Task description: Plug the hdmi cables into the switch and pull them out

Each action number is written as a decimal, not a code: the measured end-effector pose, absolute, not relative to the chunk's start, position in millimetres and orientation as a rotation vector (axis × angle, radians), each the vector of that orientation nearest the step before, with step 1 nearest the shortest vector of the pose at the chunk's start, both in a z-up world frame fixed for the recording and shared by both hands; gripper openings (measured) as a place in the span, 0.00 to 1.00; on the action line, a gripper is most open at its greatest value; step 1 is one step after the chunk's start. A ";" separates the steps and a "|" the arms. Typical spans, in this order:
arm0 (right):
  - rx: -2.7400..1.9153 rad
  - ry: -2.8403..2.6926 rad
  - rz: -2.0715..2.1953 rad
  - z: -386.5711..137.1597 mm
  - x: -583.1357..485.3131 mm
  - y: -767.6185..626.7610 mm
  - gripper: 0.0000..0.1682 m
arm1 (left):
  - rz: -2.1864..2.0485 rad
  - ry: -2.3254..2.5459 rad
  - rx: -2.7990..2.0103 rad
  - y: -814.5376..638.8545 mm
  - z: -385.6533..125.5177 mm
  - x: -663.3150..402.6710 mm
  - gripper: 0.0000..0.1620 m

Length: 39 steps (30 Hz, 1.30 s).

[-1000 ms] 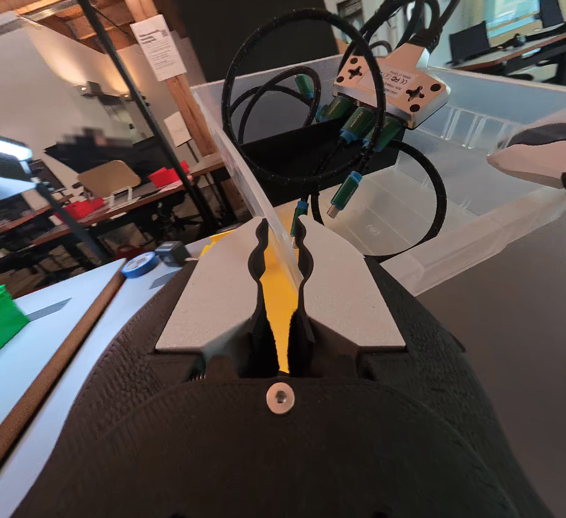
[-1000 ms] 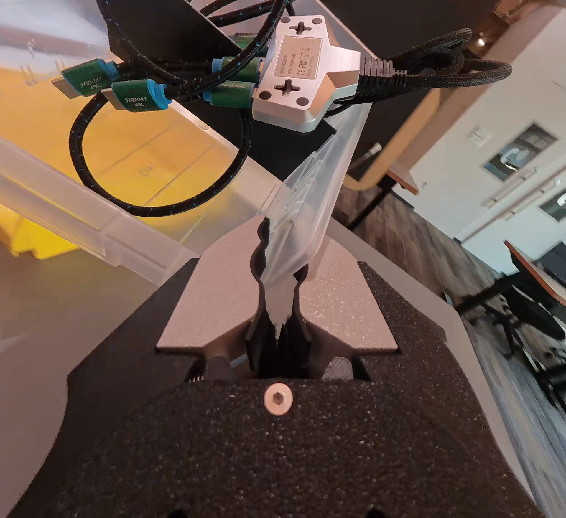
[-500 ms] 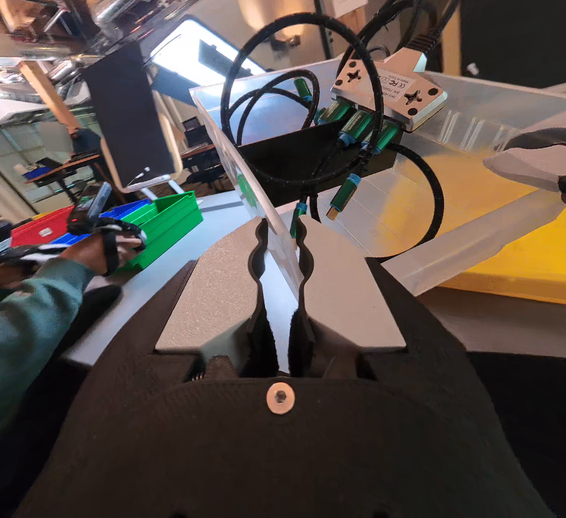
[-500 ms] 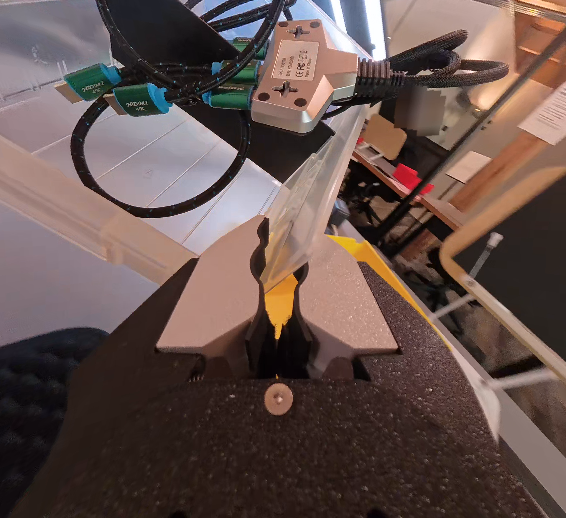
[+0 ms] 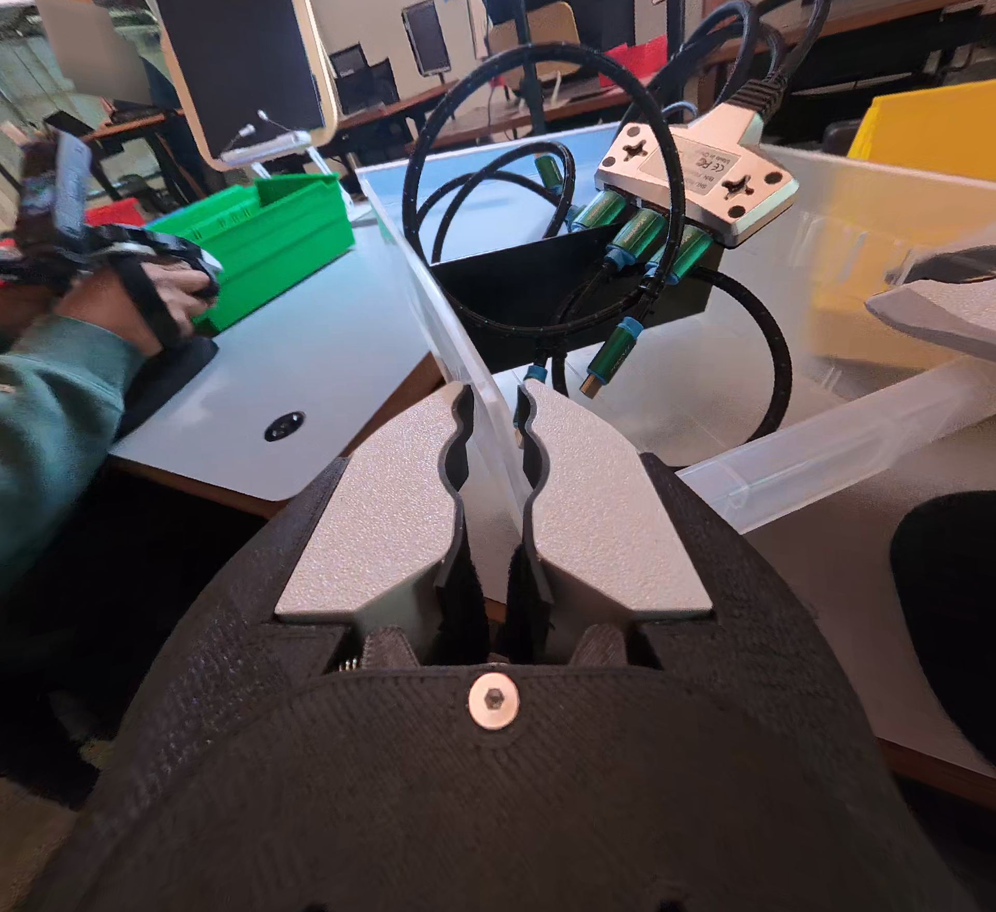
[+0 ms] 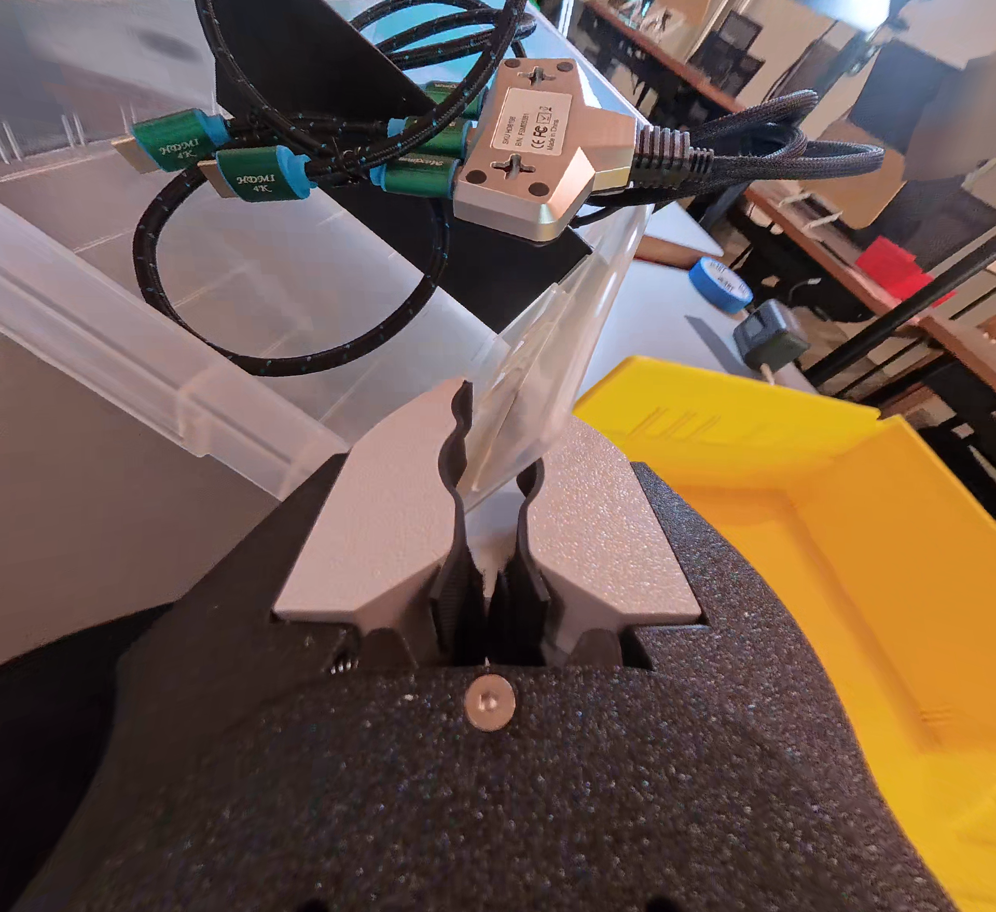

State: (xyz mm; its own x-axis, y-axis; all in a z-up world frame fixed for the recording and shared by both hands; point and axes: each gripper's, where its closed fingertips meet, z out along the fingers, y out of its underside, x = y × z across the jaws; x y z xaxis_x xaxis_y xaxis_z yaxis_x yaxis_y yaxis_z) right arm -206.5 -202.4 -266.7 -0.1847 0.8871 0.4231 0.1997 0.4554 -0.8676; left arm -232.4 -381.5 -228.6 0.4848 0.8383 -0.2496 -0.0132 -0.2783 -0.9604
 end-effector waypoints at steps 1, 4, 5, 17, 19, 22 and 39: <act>-0.969 -1.680 0.817 -274.5 -206.9 -200.0 0.08 | 0.962 -0.727 -1.655 -378.9 -236.3 -234.9 0.09; -1.016 -1.714 0.790 -293.7 -208.7 -191.3 0.08 | 0.908 -0.737 -1.687 -369.4 -257.3 -242.2 0.09; -1.028 -1.722 0.779 -297.6 -209.5 -188.1 0.08 | 0.888 -0.740 -1.696 -366.0 -263.4 -244.7 0.09; -1.120 -1.822 0.908 -291.7 -208.3 -173.4 0.48 | 0.683 -0.734 -1.771 -342.4 -277.9 -271.4 0.29; -1.123 -1.750 0.971 -263.9 -191.9 -168.4 0.60 | 0.735 -0.753 -1.662 -350.4 -250.8 -267.9 0.35; -1.141 -1.481 0.894 -226.3 -159.1 -116.8 0.70 | 0.807 -0.697 -1.471 -346.0 -205.9 -249.9 0.39; -1.594 -1.384 0.654 -305.8 -78.9 -6.2 0.16 | 0.579 -0.453 -1.878 -158.6 -292.5 -188.9 0.30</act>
State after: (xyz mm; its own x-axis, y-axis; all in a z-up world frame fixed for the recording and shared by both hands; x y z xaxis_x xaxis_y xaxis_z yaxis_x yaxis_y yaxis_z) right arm -78.9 -6.2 -305.8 0.2342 0.9586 0.1619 0.4833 0.0297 -0.8749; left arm -188.9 -158.6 -292.5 0.8096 0.5587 -0.1800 0.0407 -0.3593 -0.9323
